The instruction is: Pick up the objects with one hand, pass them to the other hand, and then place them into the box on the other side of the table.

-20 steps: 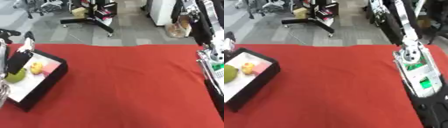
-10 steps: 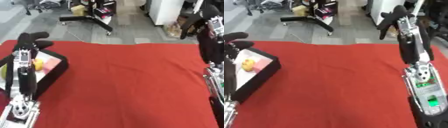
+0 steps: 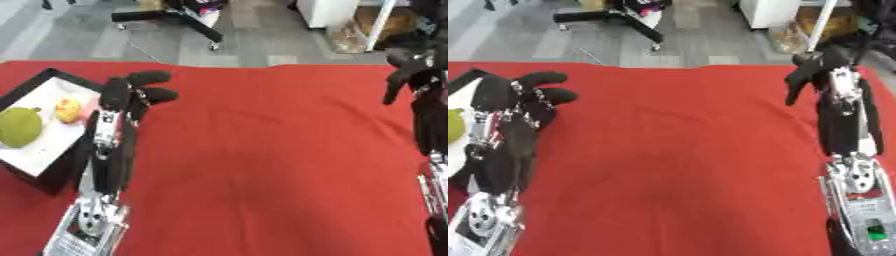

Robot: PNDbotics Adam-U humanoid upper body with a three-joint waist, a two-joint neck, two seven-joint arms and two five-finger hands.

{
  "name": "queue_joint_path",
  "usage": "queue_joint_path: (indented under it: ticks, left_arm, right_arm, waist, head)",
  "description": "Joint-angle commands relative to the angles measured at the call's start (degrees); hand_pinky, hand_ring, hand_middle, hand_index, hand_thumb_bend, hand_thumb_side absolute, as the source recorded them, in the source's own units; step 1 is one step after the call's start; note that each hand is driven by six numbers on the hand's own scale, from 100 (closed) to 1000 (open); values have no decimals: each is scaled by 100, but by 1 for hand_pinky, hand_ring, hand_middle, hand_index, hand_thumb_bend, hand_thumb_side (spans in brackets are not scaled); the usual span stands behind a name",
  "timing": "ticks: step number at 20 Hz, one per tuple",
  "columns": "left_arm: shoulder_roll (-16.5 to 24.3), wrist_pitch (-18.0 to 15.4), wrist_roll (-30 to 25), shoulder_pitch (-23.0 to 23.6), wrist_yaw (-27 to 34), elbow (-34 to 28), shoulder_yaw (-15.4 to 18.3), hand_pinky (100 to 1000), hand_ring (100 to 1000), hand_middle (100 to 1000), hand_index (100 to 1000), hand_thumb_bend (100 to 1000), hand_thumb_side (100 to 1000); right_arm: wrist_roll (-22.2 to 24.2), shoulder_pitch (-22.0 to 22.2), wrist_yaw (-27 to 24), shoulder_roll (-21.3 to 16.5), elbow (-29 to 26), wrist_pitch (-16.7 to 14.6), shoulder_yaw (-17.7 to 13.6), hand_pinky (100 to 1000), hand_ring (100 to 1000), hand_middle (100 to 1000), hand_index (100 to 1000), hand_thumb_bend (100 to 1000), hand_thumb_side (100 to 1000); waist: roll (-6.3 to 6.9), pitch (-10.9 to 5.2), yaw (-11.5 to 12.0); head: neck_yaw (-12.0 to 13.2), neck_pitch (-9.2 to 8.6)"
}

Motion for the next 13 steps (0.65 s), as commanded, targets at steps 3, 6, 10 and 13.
queue_joint_path:
  ticks: [3, 6, 10, 13]
  left_arm:
    - [-66, -48, -87, -23, 20, -120, -184, 746, 601, 650, 725, 392, 1000]
    - [-73, -92, -23, -41, 84, -120, -187, 738, 582, 622, 703, 401, 1000]
    - [-77, -95, 96, -60, 179, -120, -148, 725, 558, 594, 657, 404, 1000]
    - [-76, -101, 141, -88, 205, -120, -133, 687, 506, 533, 604, 408, 1000]
  right_arm:
    - [-187, 194, -53, 110, 32, -31, -234, 882, 269, 350, 460, 100, 1000]
    - [-367, 292, -18, 161, 46, -57, -399, 879, 274, 352, 463, 100, 1000]
    - [-610, 342, 38, 195, 49, -55, -561, 876, 278, 354, 467, 100, 1000]
    - [-739, 354, 60, 222, 35, -57, -640, 859, 273, 344, 455, 100, 1000]
  waist:
    - [-22, -21, -25]
    - [-34, 23, -43]
    - [-40, 33, -46]
    - [-24, 51, -57]
  head:
    - [90, 55]
    - [64, -20]
    - [38, -114]
    - [47, -123]
